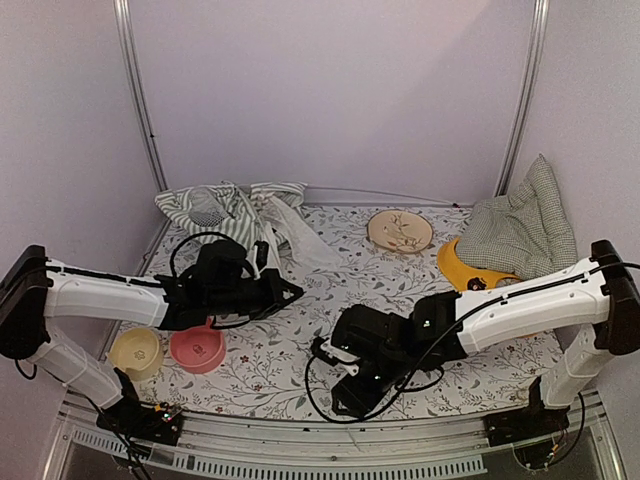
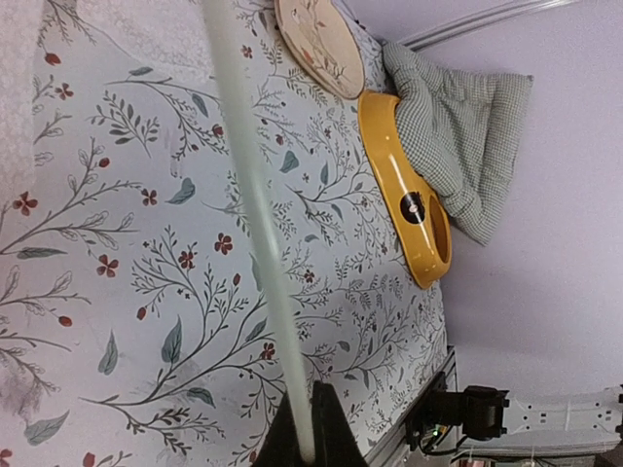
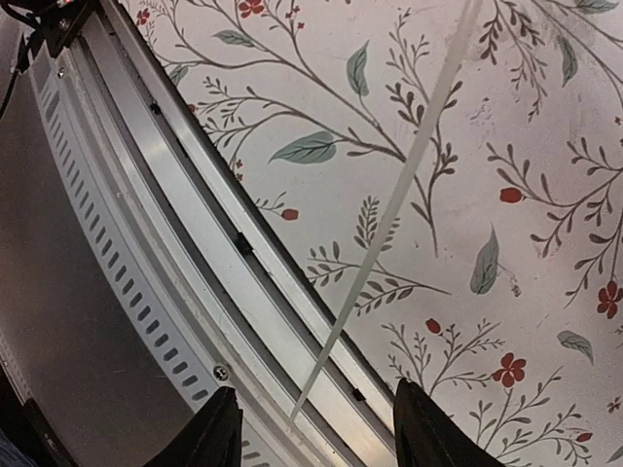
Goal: Set up the pet tent
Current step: Pass from the right arm to the left, then pass from the left arm to the right
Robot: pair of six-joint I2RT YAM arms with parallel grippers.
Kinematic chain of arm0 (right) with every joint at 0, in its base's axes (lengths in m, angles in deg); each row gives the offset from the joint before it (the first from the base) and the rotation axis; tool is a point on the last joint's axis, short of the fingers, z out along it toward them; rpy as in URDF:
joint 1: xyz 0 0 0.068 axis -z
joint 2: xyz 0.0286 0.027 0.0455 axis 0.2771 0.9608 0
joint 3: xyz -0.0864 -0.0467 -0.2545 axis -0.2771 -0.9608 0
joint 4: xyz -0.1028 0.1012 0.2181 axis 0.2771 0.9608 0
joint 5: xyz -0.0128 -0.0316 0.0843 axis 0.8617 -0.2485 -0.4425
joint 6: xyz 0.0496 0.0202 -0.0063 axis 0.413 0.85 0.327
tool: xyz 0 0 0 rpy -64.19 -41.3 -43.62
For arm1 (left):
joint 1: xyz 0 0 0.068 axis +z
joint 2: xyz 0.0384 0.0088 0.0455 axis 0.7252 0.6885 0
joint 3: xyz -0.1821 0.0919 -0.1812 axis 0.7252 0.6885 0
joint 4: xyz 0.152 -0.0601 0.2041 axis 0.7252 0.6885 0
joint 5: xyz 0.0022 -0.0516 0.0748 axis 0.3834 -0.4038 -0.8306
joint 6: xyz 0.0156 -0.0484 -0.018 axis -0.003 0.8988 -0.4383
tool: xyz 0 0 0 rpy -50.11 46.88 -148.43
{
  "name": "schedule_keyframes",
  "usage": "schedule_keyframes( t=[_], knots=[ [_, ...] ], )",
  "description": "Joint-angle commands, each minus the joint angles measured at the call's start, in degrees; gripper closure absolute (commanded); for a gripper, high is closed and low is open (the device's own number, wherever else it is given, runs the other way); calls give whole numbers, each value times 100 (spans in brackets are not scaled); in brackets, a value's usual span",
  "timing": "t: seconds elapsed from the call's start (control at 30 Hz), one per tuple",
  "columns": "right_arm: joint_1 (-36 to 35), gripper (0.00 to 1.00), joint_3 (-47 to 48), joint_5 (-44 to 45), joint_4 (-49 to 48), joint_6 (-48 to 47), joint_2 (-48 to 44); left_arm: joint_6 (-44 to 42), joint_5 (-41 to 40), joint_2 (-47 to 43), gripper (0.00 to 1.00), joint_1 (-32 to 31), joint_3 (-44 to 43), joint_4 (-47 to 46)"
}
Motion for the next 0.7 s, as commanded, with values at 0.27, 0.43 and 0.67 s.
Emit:
schedule_keyframes(
  t=[0.27,0.43,0.67],
  knots=[
    [-172,59,-95,-355,-258,620,606,-51,-16,-89,100,163,-6,-344],
    [-170,63,-112,-340,-365,841,735,-12,-45,-163,100,173,16,-375],
    [-176,68,-205,-316,-411,968,766,11,-56,-258,100,205,29,-411]
  ],
)
